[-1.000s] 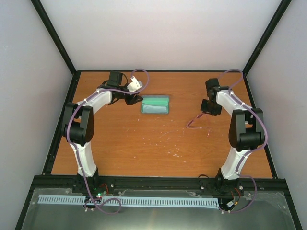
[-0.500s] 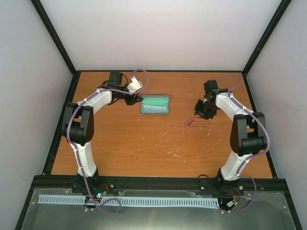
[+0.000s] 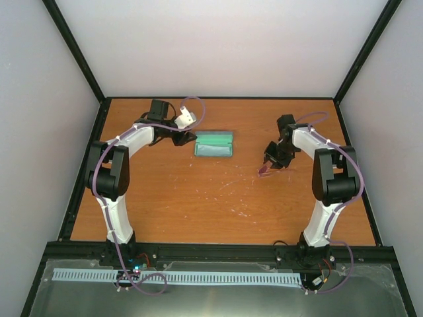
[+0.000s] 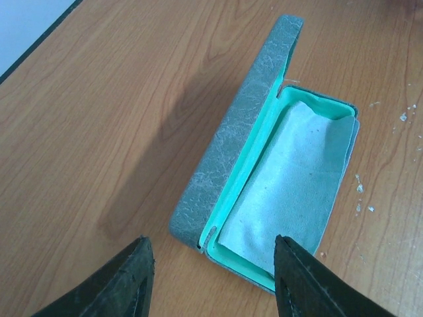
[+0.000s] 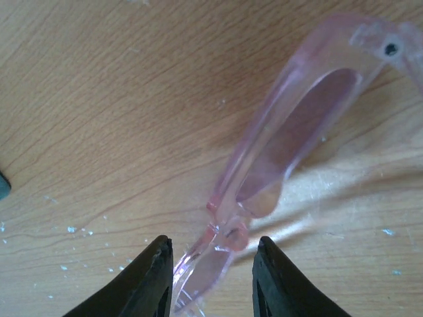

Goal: Organize the sunglasses
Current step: Pick up the sunglasses from the center of the board.

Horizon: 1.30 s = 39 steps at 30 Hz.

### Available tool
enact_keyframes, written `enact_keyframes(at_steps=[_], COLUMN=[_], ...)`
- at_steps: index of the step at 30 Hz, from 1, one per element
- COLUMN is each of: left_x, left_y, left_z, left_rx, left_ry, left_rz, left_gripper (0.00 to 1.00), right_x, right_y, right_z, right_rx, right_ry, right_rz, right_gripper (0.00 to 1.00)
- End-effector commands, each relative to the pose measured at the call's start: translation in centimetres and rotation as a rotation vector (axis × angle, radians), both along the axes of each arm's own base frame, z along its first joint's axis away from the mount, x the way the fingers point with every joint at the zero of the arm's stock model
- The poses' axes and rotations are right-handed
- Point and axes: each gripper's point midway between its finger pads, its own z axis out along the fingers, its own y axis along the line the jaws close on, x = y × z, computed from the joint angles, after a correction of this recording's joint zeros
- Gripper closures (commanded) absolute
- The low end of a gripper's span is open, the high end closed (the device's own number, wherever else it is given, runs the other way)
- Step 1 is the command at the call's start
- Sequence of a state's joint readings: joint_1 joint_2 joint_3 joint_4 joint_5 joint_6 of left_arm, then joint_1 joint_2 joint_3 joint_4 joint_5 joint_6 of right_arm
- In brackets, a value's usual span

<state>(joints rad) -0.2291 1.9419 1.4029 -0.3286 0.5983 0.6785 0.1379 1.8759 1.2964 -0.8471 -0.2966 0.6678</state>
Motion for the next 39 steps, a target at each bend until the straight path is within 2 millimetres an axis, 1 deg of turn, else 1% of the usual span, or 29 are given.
enact_keyframes(at_steps=[1,7,11,12,14,17,18,21,25,27,29,31,33,36,39], left_x=[0.3,0.5,0.8,0.8,0.9,0.9,0.8,0.6,-0.2,-0.9,-1.6,-2.6,-3.4,-4.4,-5.5], left_y=[0.4,1.0,1.0,1.0,0.9,0.7,0.6,0.2,-1.2,-2.2,-3.5,-5.0,-6.0,-6.4,-6.4], left_z=[0.2,0.1,0.2,0.2,0.3,0.5,0.6,0.9,1.2,1.6,2.4,3.4,4.4,5.8,8.2], left_rx=[-0.025,-0.032,-0.035,-0.037,-0.041,-0.052,-0.056,-0.064,-0.073,-0.09,-0.113,-0.141,-0.161,-0.196,-0.228], left_ry=[-0.009,-0.009,-0.013,-0.014,-0.015,-0.014,-0.011,-0.007,0.008,0.024,0.041,0.067,0.082,0.106,0.067], left_rz=[0.0,0.014,0.016,0.015,0.014,0.01,0.006,-0.005,-0.035,-0.058,-0.087,-0.121,-0.146,-0.162,-0.191], left_gripper=[0.49,0.49,0.49,0.49,0.49,0.49,0.49,0.49,0.49,0.49,0.49,0.48,0.47,0.48,0.49], right_x=[0.5,0.1,0.6,0.8,0.9,0.7,0.7,0.9,1.4,1.8,2.7,3.8,5.0,6.2,6.4], right_y=[0.1,-0.1,0.0,-0.1,-0.1,0.1,0.2,0.5,1.0,1.3,2.1,3.3,4.9,7.2,8.4], right_z=[-1.2,-2.2,-1.5,-1.3,-1.1,-1.5,-1.5,-0.8,0.6,1.4,2.7,4.5,6.6,10.3,13.5], right_rx=[0.0,-0.012,-0.01,-0.015,-0.017,-0.008,-0.004,0.015,0.046,0.068,0.111,0.178,0.273,0.436,0.528], right_ry=[0.033,0.065,0.032,0.024,0.021,0.034,0.032,0.008,-0.037,-0.063,-0.113,-0.186,-0.27,-0.411,-0.507], right_rz=[-0.036,-0.025,-0.02,-0.02,-0.014,-0.004,-0.002,0.003,0.011,0.001,-0.012,-0.012,0.007,0.081,0.148], right_gripper=[0.68,0.7,0.7,0.72,0.8,0.94,0.97,0.97,0.97,0.97,0.97,0.97,0.97,0.97,0.97])
